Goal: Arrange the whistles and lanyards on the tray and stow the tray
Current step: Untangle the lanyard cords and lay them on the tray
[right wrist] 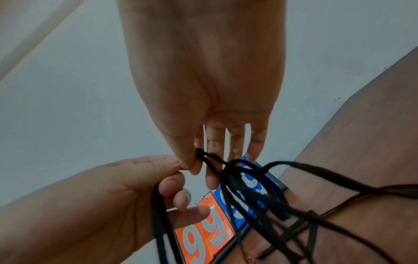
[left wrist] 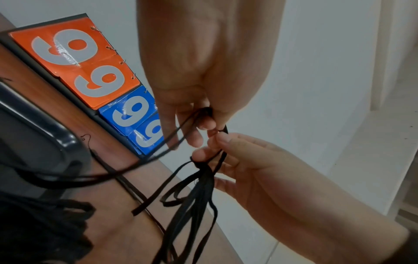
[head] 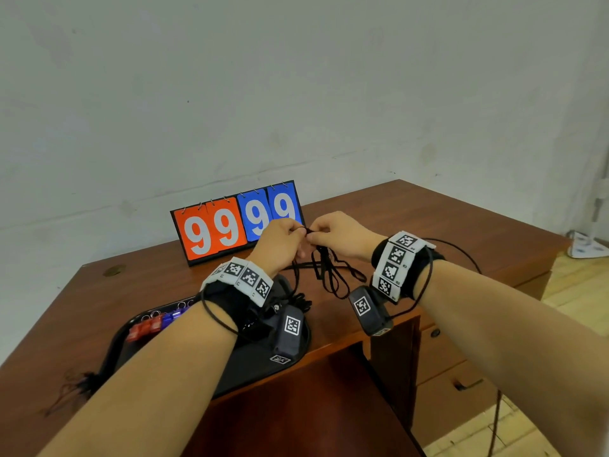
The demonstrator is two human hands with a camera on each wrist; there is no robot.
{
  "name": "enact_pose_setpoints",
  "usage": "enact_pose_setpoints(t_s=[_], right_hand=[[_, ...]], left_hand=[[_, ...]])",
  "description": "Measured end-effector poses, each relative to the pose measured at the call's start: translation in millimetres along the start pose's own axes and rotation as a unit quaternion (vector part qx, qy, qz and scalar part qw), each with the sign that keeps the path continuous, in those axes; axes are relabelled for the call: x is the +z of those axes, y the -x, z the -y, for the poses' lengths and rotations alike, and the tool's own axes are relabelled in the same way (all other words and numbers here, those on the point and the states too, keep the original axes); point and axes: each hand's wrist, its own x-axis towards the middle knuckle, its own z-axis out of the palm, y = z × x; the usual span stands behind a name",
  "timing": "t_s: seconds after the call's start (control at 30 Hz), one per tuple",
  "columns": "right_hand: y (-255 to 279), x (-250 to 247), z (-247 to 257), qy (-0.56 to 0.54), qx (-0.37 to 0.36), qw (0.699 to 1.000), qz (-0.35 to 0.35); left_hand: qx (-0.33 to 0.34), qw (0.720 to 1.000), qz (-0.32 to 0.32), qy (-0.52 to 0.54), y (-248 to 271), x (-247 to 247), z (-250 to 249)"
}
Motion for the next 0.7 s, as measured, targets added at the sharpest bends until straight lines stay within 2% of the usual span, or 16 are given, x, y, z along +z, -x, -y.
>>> enact_pose_setpoints(t_s=[0.23, 0.37, 0.5, 0.6, 0.7], right_hand=[[8, -7, -8, -0.045, -0.004, 0.994, 0.096], [11, -7, -16, -0.048, -0.004, 0.994, 0.094], [16, -9, -19, -0.179, 0.018, 0.982, 0.055], [19, -13, -26, -0.257, 0.061, 0.964, -0.028], [19, -16, -40, -0.290, 0.138, 0.940, -0.117]], left_hand=[[-0.028, 0.998, -0.038, 0.036, -2, -6, 7], [-0.020, 0.997, -0.059, 0.034, -2, -8, 10], [-0.023, 0.995, -0.088, 0.038, -3, -10, 12], [-0.031, 0.993, -0.107, 0.035, -3, -14, 15], [-0.044, 0.991, -0.119, 0.032, -4, -19, 20]])
